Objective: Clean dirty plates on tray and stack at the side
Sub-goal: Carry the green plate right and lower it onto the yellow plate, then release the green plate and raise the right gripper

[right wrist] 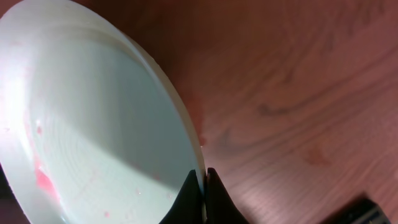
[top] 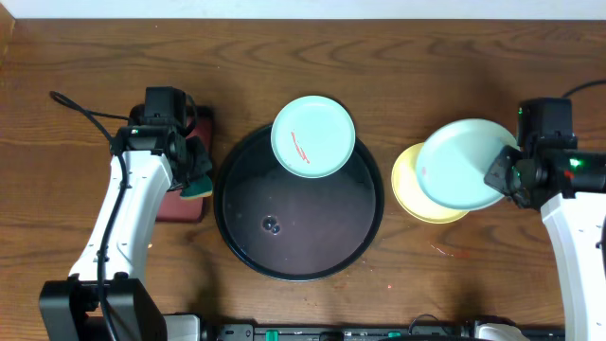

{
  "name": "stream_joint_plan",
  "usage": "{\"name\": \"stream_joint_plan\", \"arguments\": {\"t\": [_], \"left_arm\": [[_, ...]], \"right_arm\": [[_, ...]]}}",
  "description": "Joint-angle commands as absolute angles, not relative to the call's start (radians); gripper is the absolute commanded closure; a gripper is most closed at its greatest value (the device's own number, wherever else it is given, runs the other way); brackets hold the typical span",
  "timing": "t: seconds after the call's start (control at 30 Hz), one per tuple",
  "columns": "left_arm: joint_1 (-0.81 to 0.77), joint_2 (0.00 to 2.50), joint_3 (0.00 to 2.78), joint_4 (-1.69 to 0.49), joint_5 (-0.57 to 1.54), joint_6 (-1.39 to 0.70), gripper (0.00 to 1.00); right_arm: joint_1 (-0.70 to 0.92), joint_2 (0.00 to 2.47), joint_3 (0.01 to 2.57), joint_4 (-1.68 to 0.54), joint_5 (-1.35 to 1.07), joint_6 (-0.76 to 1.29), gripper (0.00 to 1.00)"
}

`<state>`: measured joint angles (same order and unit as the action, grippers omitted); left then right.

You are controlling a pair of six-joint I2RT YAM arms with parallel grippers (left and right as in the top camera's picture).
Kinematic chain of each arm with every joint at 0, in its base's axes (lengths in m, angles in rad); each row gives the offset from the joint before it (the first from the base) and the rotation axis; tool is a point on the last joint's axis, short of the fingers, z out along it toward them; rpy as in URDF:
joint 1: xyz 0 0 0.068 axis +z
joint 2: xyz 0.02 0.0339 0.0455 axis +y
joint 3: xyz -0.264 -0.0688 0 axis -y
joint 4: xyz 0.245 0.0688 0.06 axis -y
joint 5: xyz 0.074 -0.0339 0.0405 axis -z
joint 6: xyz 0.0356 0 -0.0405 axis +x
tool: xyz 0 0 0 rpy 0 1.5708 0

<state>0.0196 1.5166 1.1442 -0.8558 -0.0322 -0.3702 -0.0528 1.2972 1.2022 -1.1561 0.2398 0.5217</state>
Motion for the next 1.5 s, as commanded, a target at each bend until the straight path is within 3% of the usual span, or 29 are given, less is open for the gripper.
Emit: {"name": "stream_joint_plan", "arguments": {"t": [0.0, 0.4, 0.73, 1.13, 1.27, 1.47], "left_arm": [[0.023, 1.516, 1.156, -0.855, -0.037, -0.379, 0.92], [0.023, 1.516, 1.156, -0.85, -0.038, -0.379, 0.93], [0.023, 1.516, 1.156, -0.848, -0.038, -0.379, 0.92], [0.023, 1.516, 1.156, -0.844, -0.038, -0.358, 0.93], [0.023, 1.515, 1.168, -0.854, -0.038, -0.287, 0.92], [0.023, 1.515, 1.226, -0.898, -0.038, -0.255, 0.92]], "right_arm": [[-0.101, 1.332, 1.126, -1.125, 0.219, 0.499, 0.99], [-0.105, 1.421, 0.944, -0.915, 0.152, 0.5, 0.98], [-0.105, 1.444, 0.963, -0.909, 0.097, 0.456, 0.8], [-0.102, 1.444, 1.245, -1.047, -0.104, 0.299, 0.61], [-0.049, 1.446, 1.266, -0.97, -0.246, 0.25, 0.55], [0.08, 1.475, 1.266, -0.851, -0.245, 0.261, 0.51]]}}
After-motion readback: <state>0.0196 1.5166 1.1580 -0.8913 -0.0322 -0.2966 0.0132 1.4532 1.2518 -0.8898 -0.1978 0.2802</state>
